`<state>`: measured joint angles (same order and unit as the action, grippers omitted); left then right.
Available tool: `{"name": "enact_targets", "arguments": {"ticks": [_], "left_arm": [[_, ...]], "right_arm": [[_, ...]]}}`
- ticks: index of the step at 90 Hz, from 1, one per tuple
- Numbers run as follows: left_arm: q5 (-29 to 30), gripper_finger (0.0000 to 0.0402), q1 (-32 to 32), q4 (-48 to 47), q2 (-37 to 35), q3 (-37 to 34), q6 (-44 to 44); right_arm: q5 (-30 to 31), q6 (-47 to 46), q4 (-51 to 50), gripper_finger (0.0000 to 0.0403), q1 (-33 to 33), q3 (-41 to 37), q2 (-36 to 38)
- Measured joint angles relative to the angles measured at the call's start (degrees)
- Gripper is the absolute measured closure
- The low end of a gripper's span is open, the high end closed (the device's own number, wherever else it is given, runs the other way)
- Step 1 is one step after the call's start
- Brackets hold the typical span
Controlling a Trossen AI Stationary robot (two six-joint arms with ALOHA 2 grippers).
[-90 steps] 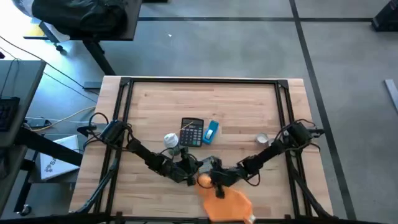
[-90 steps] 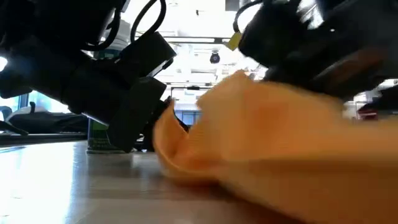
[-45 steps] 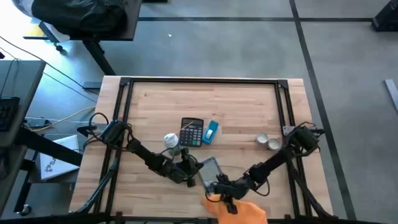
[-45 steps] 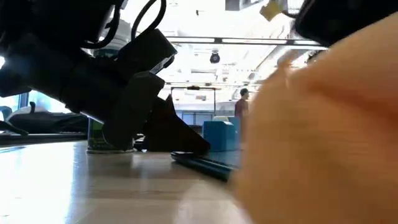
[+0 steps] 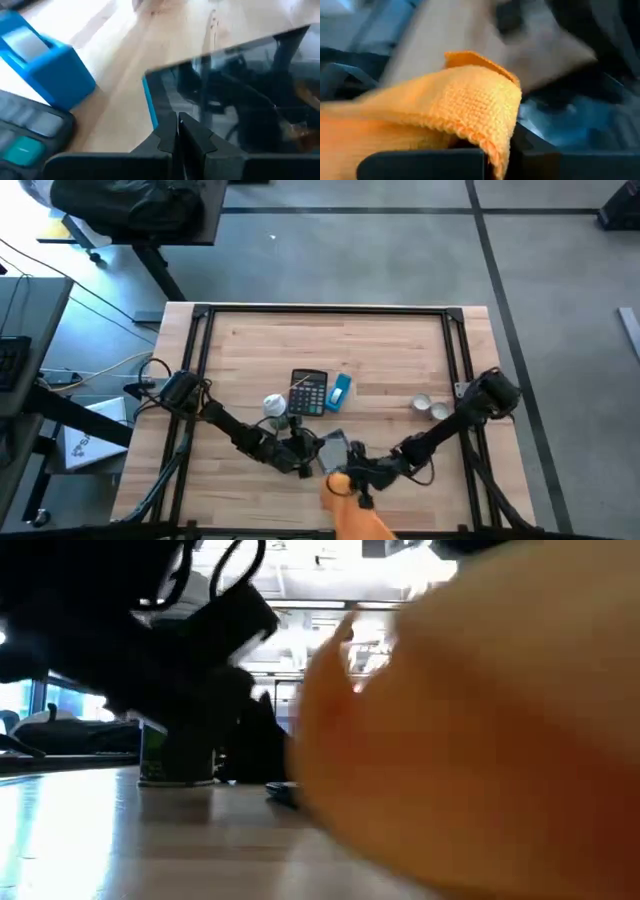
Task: Apply microfiber cloth
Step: Wipe the tablet with the orange microfiber cloth
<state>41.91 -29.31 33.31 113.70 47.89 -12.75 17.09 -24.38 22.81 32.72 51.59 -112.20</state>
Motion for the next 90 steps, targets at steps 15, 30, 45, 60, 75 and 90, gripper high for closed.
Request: {"name": "enact_targets", "arguments": {"ticks": [15,30,45,60,75,90], "left_arm": [[3.72,0.0402,-2.79,-8.69,-9.97,0.18,2.45],[8.61,0.0402,-5.89,-14.88,-16.96,0.27,3.46],[11.13,0.0402,-7.82,-15.79,-18.66,0.23,3.43],[11.34,0.0402,-8.91,-16.06,-18.41,0.23,2.57],[13.41,0.0402,-11.14,-15.48,-19.72,0.71,4.6],[16.27,0.0402,-14.57,-15.43,-22.14,2.71,8.99]], "right_arm": [[-1.37,4.06,5.58,0.0403,-4.16,0.09,-3.16],[-3.17,7.4,9.99,0.0403,-8.44,0.11,-5.25],[2.08,6.43,9.64,0.0403,-12.18,0.18,-5.99],[13.15,6.4,6.26,0.0403,-13.18,0.09,-4.7],[19.72,1.78,-4.5,0.0403,-12.71,0.05,1.35],[20.54,5.29,-12.31,0.0403,-9.6,0.04,12.43]]}}
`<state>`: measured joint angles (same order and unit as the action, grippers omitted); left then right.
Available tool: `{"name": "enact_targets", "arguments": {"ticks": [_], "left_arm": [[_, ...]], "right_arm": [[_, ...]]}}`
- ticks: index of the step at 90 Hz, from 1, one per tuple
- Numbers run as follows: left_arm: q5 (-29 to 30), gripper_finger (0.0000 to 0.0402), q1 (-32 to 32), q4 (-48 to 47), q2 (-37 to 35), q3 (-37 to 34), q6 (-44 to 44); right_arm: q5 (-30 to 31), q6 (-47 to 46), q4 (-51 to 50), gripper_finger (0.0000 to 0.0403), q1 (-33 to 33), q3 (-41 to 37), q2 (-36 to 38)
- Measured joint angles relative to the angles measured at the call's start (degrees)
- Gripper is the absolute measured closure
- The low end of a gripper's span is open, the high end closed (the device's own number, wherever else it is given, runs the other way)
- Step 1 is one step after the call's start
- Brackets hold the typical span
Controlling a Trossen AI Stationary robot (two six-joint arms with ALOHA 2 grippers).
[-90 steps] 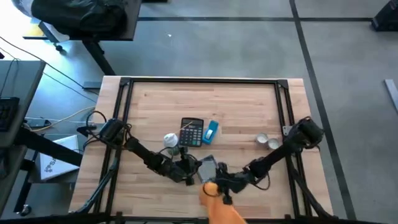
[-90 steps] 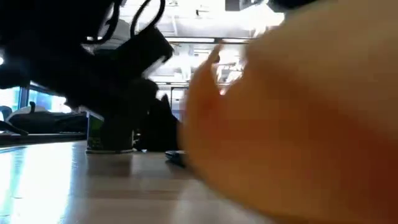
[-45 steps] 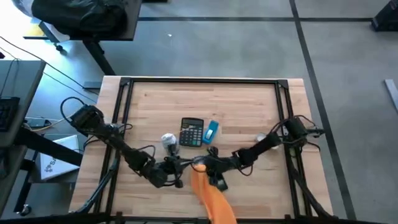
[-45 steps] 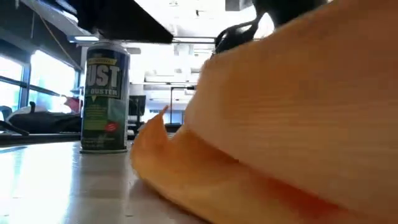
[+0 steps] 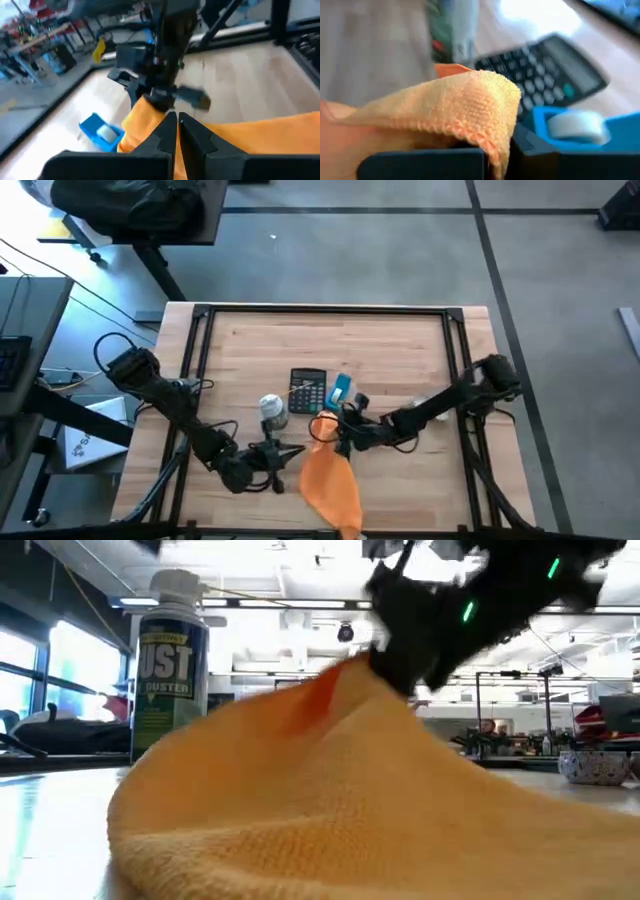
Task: Apply microfiber cloth
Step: Wipe the tablet with the orange microfiber cloth
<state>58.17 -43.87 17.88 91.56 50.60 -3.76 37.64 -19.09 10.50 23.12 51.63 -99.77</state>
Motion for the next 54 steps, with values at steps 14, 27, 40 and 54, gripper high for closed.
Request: {"name": "enact_targets", "arguments": {"ticks": [14,27,40,54], "left_arm": [[1.07,0.0402,-2.14,0.08,-0.73,0.62,0.96],[-0.13,0.0402,-1.85,0.19,-0.15,0.62,-0.94],[-2.63,0.0402,-0.78,0.36,1.73,0.62,-3.21],[-6.3,0.0402,0.9,2.02,5.74,0.62,-5.72]], "right_arm": [[9.74,5.46,-10.56,0.0403,3.23,0.03,13.5],[25.02,7.07,-13.35,0.0403,3.0,0.05,24.68],[26.38,11.13,-10.07,0.0403,1.98,0.09,28.87],[18.24,8.38,-10.57,0.0403,2.02,0.09,25.06]]}}
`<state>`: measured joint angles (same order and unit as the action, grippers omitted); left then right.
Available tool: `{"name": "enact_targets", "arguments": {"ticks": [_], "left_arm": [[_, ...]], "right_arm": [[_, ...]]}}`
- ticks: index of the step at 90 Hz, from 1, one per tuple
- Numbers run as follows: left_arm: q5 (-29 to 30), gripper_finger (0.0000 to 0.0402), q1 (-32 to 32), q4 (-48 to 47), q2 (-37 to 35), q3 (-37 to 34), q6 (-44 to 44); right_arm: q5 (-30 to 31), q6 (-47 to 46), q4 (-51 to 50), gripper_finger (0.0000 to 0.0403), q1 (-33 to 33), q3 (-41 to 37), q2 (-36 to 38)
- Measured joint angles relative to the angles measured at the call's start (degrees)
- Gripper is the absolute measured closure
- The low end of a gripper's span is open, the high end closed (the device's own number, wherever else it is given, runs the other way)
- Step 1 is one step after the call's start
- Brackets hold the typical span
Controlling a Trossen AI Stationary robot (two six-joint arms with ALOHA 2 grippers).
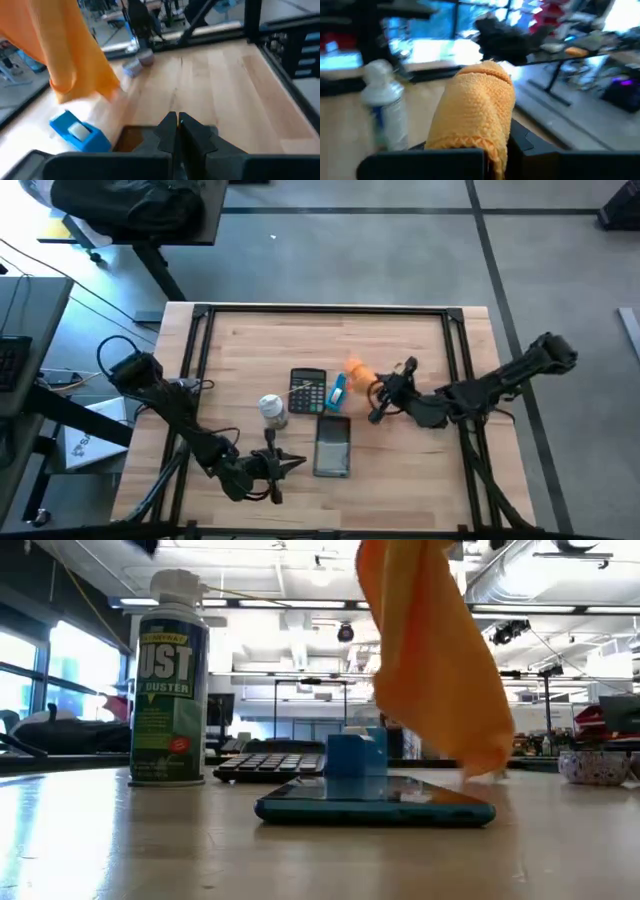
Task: Apply microfiber cloth
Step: Wipe the tablet with the orange microfiber cloth
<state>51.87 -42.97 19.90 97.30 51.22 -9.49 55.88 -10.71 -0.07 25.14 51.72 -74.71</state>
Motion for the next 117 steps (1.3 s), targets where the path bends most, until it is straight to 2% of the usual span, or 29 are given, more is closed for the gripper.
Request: {"name": "enact_targets", "arguments": {"ticks": [12,20,44,64,80,99,117], "left_arm": [[-3.07,0.0402,1.1,4.3,5.09,0.02,-1.91],[-3.93,0.0402,1.8,7.58,9.37,0.02,-3.08],[-8.8,0.0402,5.0,15.36,19.71,0.02,-9.15],[-13.61,0.0402,7.25,15.52,22.81,0.02,-11.55],[-15.39,0.0402,8.1,14.94,22.93,0.15,-12.05],[-15.47,0.0402,8.1,14.63,22.93,0.15,-12.05],[-15.4,0.0402,7.93,13.78,22.93,0.15,-12.78]], "right_arm": [[-10.36,-3.88,2.88,0.0403,0.8,-0.02,-7.41],[-14.78,-4.87,6.4,0.0403,1.51,-0.02,-12.93],[-16.11,-15.91,9.2,0.0403,2.74,-0.04,-28.44],[-20.87,-16.55,21.16,0.0403,2.06,-0.04,-36.43],[-24.53,-21.45,24.99,0.0403,-0.2,-0.04,-40.48],[-26.79,-22.46,24.84,0.0403,-2.12,-0.04,-40.82],[-18.96,-28.38,14.34,0.0403,-4.5,0.11,-39.1]]}}
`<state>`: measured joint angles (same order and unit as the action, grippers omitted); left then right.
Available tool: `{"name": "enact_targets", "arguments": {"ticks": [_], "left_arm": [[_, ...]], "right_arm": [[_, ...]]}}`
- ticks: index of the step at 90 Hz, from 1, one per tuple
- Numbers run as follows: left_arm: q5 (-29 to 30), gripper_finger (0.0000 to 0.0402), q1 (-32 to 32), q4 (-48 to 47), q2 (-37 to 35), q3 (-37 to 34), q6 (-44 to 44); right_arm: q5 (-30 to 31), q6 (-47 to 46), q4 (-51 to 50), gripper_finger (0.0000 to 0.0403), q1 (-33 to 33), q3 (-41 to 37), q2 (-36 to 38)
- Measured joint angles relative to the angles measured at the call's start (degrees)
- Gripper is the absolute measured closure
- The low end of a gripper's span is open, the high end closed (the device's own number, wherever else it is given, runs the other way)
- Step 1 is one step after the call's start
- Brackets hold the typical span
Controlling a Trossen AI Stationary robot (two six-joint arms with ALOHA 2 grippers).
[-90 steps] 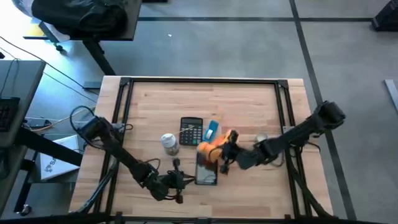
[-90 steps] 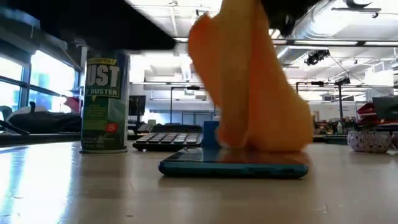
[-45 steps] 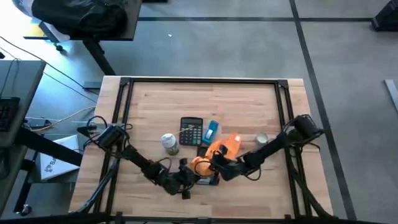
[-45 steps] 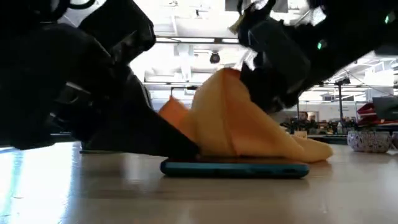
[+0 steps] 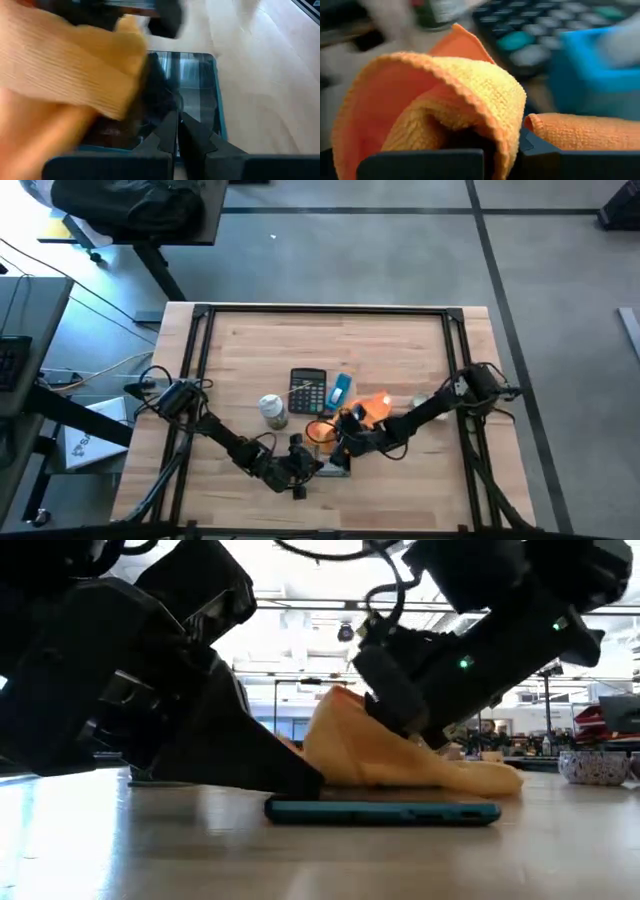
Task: Apply microfiber cloth
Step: Wipe the tablet with the orange microfiber cloth
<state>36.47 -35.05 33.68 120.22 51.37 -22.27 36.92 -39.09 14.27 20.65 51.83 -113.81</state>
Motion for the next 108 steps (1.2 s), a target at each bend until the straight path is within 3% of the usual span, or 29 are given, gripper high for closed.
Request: {"name": "enact_targets", "arguments": {"ticks": [20,45,57,69,88,108], "left_arm": [[0.0,0.0402,-0.11,-0.52,0.0,0.0,-0.19],[0.17,0.0402,-0.11,-0.56,0.02,-0.04,-0.28],[0.2,0.0402,-0.11,-0.56,0.04,-0.04,-0.28],[0.22,0.0402,-0.11,-0.52,0.04,-0.07,-0.21],[0.2,0.0402,-0.13,-0.47,0.04,-0.09,-0.19],[0.2,0.0402,-0.13,-0.43,0.09,-0.11,-0.17]], "right_arm": [[8.54,5.3,-10.43,0.0403,0.64,-0.2,10.17],[24.21,19.73,-7.85,0.0403,5.16,-0.11,19.86],[24.0,16.44,-5.46,0.0403,8.27,-0.11,17.69],[23.07,7.99,-2.76,0.0403,10.54,-0.14,10.43],[13.14,-1.45,11.75,0.0403,12.08,-0.17,-2.35],[6.91,-4.17,17.82,0.0403,10.73,-0.15,-6.41]]}}
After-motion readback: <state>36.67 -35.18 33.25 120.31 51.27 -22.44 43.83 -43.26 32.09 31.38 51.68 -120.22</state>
